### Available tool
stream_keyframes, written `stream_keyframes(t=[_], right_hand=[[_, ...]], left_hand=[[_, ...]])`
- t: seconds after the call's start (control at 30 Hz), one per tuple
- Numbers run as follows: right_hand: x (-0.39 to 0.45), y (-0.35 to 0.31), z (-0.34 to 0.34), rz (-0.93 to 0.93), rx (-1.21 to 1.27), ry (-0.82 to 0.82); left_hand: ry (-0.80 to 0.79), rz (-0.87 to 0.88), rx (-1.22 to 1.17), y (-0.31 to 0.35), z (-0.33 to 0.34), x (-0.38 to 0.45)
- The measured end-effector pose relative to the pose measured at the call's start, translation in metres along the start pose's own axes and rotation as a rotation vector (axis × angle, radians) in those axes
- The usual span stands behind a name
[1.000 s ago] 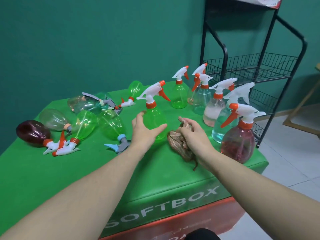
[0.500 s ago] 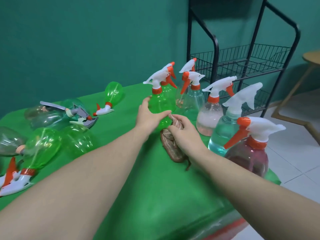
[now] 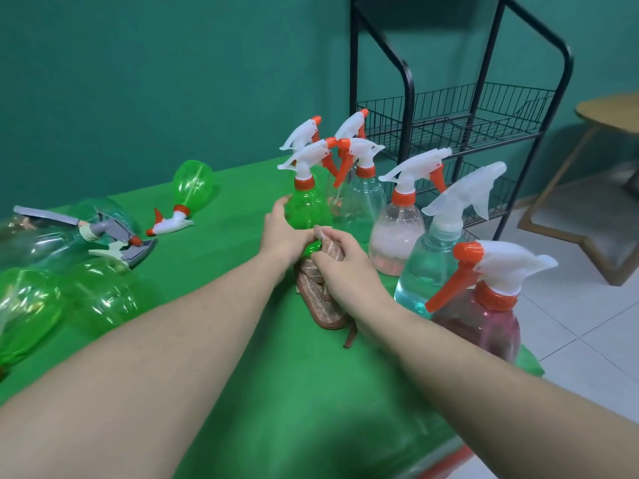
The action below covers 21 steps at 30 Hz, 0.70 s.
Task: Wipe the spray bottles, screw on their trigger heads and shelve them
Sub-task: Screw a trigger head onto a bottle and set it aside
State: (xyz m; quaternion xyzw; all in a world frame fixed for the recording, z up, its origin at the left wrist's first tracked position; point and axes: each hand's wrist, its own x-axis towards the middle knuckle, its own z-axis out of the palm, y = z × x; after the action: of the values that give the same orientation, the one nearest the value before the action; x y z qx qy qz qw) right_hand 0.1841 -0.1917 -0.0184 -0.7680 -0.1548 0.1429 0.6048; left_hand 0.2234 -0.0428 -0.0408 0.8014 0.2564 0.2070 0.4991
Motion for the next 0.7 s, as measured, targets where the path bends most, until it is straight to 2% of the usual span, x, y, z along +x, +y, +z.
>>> stream_keyframes(t=[0.37,0.7], right_hand=[[-0.022,-0.01,0.002,-0.027,0.004,-0.051],[-0.082,-0.041,0.036,-0.083,0.007,-0.123]], left_hand=[[0.01,0.03,0.14,0.001,-0.046,-0.04],[-0.075,0.098,0.304,-0.007,-0.133,-0.14]])
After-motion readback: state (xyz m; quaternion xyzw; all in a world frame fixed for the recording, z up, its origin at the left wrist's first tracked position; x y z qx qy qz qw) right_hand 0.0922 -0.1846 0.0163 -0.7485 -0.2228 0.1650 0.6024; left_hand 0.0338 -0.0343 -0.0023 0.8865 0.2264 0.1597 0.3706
